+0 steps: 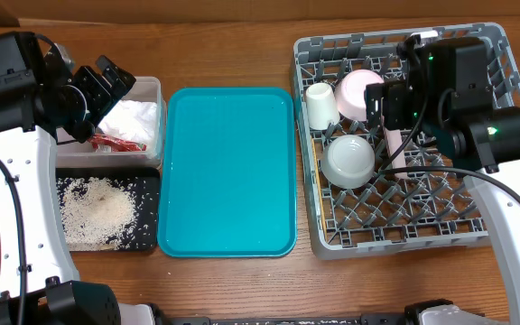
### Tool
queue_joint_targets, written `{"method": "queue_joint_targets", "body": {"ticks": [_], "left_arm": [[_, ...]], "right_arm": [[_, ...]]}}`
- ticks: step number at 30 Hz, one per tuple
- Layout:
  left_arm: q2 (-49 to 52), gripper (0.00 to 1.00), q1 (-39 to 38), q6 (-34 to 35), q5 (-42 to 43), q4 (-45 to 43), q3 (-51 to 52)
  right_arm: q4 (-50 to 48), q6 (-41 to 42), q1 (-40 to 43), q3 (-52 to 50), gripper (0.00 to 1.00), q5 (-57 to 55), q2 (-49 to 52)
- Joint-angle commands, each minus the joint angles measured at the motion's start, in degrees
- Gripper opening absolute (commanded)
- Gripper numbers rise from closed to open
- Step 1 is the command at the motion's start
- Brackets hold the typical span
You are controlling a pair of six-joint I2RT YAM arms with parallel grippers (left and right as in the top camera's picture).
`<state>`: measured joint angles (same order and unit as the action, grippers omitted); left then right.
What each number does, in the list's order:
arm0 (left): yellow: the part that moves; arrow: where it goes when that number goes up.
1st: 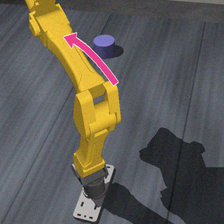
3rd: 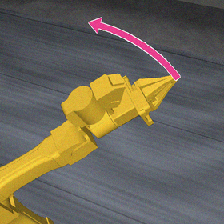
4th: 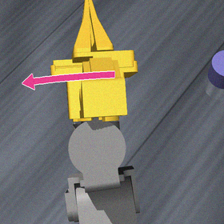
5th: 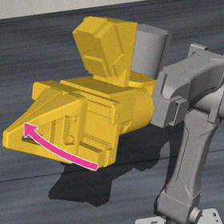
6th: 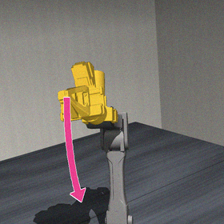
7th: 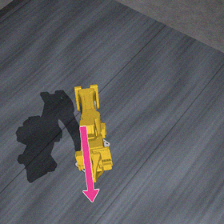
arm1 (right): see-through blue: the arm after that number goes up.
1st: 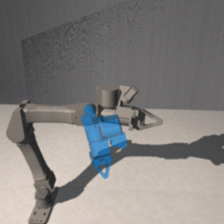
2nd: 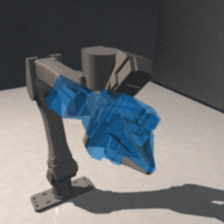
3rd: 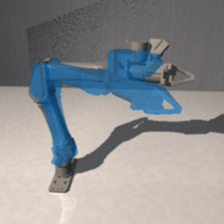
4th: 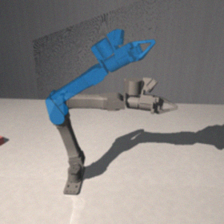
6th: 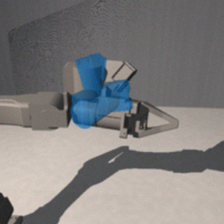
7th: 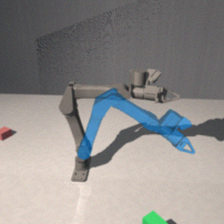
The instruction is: Sort waste into correct bins and load items into the dishwasher
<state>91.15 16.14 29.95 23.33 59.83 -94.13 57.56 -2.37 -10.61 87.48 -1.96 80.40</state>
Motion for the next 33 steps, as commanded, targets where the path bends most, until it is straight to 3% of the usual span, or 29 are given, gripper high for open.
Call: {"method": "queue_joint_targets", "body": {"ticks": [1, 21, 29, 33], "left_arm": [[-0.83, 1.00, 0.00, 0.50, -0.22, -0.07, -1.01], [-0.83, 1.00, 0.00, 0.50, -0.22, -0.07, -1.01], [-0.83, 1.00, 0.00, 0.50, -0.22, -0.07, -1.01], [-0.83, 1.00, 0.00, 0.50, -0.22, -0.07, -1.01]], "right_arm": [[0.61, -0.66, -0.26, 0.98, 1.00, -3.32, -0.09], [0.74, -0.66, -0.20, 0.98, 1.00, -3.30, -1.40], [-3.98, -1.07, 1.09, 0.98, 1.00, -3.89, -16.24], [-12.50, -1.01, 3.08, -3.85, 1.00, -0.50, -26.77]]}}
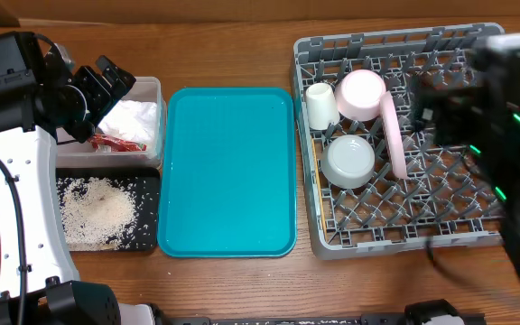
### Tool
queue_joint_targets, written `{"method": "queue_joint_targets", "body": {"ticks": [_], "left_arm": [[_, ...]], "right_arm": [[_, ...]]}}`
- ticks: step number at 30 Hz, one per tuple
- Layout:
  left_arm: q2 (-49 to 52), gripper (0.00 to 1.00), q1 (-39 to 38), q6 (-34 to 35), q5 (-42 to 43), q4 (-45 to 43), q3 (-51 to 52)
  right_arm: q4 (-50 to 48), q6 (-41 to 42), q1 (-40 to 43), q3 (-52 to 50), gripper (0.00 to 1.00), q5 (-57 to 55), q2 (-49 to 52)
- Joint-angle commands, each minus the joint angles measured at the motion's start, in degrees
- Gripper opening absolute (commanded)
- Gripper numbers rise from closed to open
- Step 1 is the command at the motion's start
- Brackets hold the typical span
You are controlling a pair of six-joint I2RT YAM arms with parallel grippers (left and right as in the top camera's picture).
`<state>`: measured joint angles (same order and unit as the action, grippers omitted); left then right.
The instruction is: Sort waste into correct bins and load items into the dishwasher
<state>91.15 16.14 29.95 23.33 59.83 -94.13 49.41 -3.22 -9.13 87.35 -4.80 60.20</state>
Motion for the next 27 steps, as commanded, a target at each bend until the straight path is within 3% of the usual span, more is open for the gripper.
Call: {"method": "queue_joint_targets", "body": {"ticks": [1, 5, 10, 16, 21, 27], "left_arm": [[-0.83, 1.00, 0.00, 0.50, -0.22, -0.07, -1.01], [-0.83, 1.00, 0.00, 0.50, -0.22, -0.07, -1.01], [-0.83, 1.00, 0.00, 0.50, -0.22, -0.07, -1.01], [-0.83, 1.00, 0.00, 0.50, -0.22, -0.07, -1.01], [-0.83, 1.00, 0.00, 0.50, -0.22, -0.07, -1.01], [-0.83, 1.00, 0.00, 0.50, -0.22, -0.07, -1.01]], "right_arm": [[-6.93, 0.13, 2.45, -6.08, 1.00, 3.89, -9.16], [-17.18, 0.76, 6.03, -18.32, 1.00, 10.49, -19.15], [-31.78, 11.08, 9.86, -43.10, 1.00, 12.20, -35.26], [-45.92, 17.18, 9.86, -63.89, 1.00, 13.53, -46.69], [-58.31, 17.20, 9.84, -75.47, 1.00, 13.92, -51.95], [-61.05, 17.18, 9.84, -83.73, 1.00, 13.90, -56.83]]}}
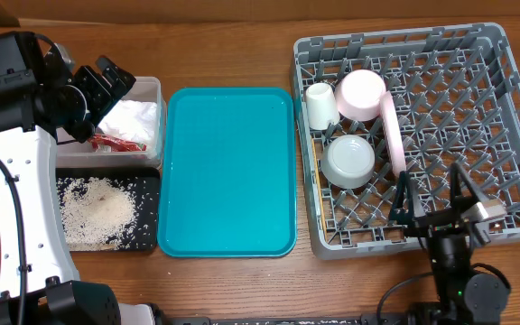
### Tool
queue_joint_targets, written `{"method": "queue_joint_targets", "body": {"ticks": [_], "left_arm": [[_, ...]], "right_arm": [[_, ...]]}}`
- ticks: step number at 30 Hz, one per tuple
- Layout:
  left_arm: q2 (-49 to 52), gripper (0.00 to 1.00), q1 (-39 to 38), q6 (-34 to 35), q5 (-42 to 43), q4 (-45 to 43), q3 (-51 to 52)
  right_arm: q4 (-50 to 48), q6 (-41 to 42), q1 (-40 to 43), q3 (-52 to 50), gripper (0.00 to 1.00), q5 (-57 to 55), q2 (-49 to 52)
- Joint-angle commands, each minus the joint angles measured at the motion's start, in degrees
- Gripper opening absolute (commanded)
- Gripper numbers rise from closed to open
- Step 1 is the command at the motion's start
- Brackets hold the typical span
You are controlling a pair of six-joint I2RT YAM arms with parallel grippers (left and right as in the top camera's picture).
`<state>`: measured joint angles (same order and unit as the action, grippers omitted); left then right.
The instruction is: Sort waste into correct bins and load items into the dishwasher
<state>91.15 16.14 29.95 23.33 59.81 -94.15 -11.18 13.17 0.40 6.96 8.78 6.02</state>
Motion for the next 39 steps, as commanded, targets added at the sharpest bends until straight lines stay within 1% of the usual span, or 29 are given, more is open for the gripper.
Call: {"method": "queue_joint_targets", "body": {"ticks": [1, 4, 8, 14, 39], "left_arm": [[-0.83, 1.00, 0.00, 0.50, -0.22, -0.04, -0.98], [-0.83, 1.00, 0.00, 0.50, -0.22, -0.04, -0.98], [-0.83, 1.00, 0.00, 0.50, -0.22, -0.04, -0.98], [-0.83, 1.00, 0.00, 0.50, -0.22, -0.04, -0.98], [-0.83, 1.00, 0.00, 0.50, -0.22, -0.04, -0.98]], "right_arm": [[-0.33, 0.81, 0.31, -4.17, 1.00, 0.33, -3.41], [0.24, 0.76, 0.31, -6.69, 1.00, 0.33, -5.95], [4.61, 0.31, 0.31, -6.51, 1.00, 0.96, -5.86], [15.08, 0.00, 0.31, -6.51, 1.00, -0.13, -5.88], [15.17, -0.02, 0.31, -6.51, 1.00, -0.13, -5.86]]}}
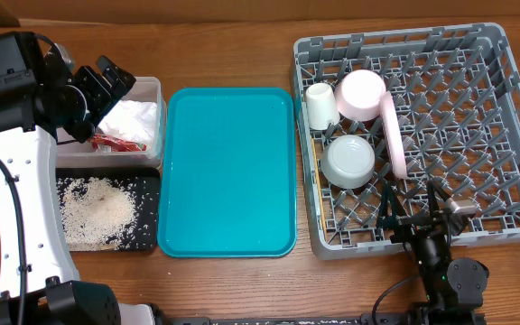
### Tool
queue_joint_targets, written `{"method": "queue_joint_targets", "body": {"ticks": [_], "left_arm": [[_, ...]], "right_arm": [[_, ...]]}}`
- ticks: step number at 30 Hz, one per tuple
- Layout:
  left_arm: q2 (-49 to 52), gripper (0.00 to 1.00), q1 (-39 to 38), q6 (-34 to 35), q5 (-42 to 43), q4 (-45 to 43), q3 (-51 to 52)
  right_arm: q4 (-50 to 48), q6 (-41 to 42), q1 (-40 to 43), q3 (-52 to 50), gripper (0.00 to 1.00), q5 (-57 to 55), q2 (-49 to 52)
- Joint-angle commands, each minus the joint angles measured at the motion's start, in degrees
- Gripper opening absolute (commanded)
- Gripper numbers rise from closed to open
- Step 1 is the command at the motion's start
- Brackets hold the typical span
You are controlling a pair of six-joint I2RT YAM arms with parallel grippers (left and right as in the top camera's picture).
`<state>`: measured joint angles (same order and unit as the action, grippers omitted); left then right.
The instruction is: Sort waste into correct bins and load items into the dishwasher
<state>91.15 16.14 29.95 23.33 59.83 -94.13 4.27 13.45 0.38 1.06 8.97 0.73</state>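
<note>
The grey dish rack on the right holds a white cup, a pink bowl, a pink plate standing on edge and a pale grey bowl. My right gripper is open and empty at the rack's front edge, its arm folded low below it. My left gripper hangs open and empty over the clear waste bin, which holds white paper and a red wrapper. The teal tray in the middle has nothing on it.
A black bin with spilled rice sits in front of the clear bin. The left arm's white link runs down the left table edge. Bare wooden table shows behind the tray and rack.
My right gripper has shifted a little left and nearer the table's front edge, still open. The left arm and all dishes are where they were.
My right gripper was first over the rack at the pink plate beside the pink bowl. Then the arm was a blur at the right, the plate left standing on edge. Later the gripper was open at the rack's front edge, and now sits there slightly further left.
</note>
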Motion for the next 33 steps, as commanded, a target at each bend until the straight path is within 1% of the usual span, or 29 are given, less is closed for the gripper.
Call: {"method": "queue_joint_targets", "body": {"ticks": [1, 31, 33], "left_arm": [[-0.83, 1.00, 0.00, 0.50, -0.22, -0.07, -1.01], [-0.83, 1.00, 0.00, 0.50, -0.22, -0.09, -1.01], [-0.85, 1.00, -0.26, 0.50, -1.31, -0.07, -0.98]], "right_arm": [[-0.28, -0.31, 0.33, -0.61, 1.00, -0.33, -0.57], [-0.28, -0.31, 0.33, -0.61, 1.00, -0.33, -0.57], [-0.31, -0.31, 0.33, -0.61, 1.00, -0.31, -0.57]]}}
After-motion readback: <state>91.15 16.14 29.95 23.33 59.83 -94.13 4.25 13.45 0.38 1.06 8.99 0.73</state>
